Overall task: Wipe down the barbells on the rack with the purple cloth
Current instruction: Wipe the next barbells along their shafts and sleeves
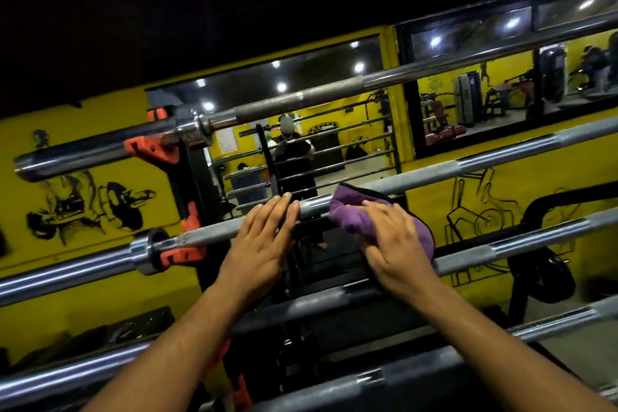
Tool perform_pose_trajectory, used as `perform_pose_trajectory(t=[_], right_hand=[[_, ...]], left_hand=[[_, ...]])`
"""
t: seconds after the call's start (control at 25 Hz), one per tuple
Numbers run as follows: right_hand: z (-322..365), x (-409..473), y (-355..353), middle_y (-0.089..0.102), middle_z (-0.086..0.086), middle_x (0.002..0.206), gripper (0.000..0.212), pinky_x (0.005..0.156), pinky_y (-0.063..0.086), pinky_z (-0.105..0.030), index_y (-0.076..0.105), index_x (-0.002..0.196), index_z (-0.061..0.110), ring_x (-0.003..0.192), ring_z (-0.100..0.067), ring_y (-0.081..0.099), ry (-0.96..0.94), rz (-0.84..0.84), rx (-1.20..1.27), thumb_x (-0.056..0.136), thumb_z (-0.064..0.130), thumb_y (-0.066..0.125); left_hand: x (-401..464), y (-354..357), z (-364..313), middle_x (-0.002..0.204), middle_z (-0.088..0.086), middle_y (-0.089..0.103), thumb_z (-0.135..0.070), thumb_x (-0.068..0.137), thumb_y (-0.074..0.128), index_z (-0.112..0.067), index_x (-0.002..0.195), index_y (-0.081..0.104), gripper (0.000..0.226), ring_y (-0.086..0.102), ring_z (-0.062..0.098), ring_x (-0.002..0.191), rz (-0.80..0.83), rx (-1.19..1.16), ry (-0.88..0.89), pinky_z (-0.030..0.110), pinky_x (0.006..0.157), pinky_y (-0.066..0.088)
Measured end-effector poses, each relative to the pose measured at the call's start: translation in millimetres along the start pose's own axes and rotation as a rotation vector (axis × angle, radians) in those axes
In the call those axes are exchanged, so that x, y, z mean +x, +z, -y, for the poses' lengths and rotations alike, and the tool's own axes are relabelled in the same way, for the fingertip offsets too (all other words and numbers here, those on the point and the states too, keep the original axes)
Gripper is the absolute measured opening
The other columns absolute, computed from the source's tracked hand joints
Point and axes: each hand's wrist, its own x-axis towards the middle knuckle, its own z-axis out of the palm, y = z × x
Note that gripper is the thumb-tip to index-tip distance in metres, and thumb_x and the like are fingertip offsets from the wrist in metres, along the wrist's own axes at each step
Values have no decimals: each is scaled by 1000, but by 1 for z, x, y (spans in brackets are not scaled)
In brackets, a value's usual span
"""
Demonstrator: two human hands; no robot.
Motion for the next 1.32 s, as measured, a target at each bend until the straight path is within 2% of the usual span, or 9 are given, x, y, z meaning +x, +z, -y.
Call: perform_pose_trajectory(t=[0.08,0.24,0.4,0.6,0.72,0.88,1.04,1.16,1.32], right_hand=[[9,-6,-9,63,-2,108,36,95,45,-43,56,115,20,106,-26,57,91,40,96,90,42,43],[35,-19,-21,65,10,96,30,73,47,-25,60,111,28,89,-1,62,255,-8,413,103,52,44],[82,-26,-19,66,10,94,16,67,42,-7,62,109,23,87,9,60,425,-59,503,104,34,51],[149,-58,-32,72,1,97,11,86,52,-35,65,98,21,97,-18,68,592,-107,658,99,32,62],[212,-87,-58,70,1,99,24,79,50,-21,64,108,15,89,-9,66,585,-94,517,89,25,76],[291,-116,-82,70,7,96,27,72,47,-11,63,107,16,79,8,63,540,-55,393,85,15,79],[364,-121,-54,69,8,93,16,65,44,-5,63,106,16,81,2,61,567,-57,446,92,13,71],[394,-121,-8,72,3,97,13,76,49,-17,64,104,19,87,-6,66,586,-31,504,94,14,70],[398,-115,19,73,-2,100,13,88,54,-34,65,107,17,96,-16,69,608,-39,501,95,17,69]], left_hand=[[-6,-15,6,167,8,4,-28,99,50,-14,160,5,76,6,24,154,98,-18,40,47,123,16],[-35,-57,25,167,-4,-5,-38,100,44,-24,160,0,75,-3,12,153,262,-58,150,38,125,4],[-85,-104,44,164,-7,23,-54,96,24,-31,158,19,66,25,12,149,314,-64,120,43,124,15],[-167,-154,67,151,-9,46,-56,95,33,-33,149,39,59,42,13,139,326,-90,97,44,122,15],[-224,-184,82,153,-9,44,-65,89,17,-34,150,37,71,40,12,141,335,-145,68,43,122,10],[-280,-207,103,158,-11,35,-55,100,40,-35,154,28,59,33,8,144,299,-234,39,39,123,7],[-335,-220,128,166,-7,15,-57,99,42,-34,158,13,70,13,13,152,289,-278,98,35,119,-6],[-363,-233,158,164,-8,-15,-61,96,42,-35,155,-12,85,-16,15,151,337,-244,137,34,118,-15],[-382,-241,183,163,-10,-21,-60,99,37,-35,154,-19,83,-22,11,150,338,-247,116,38,123,-11]])
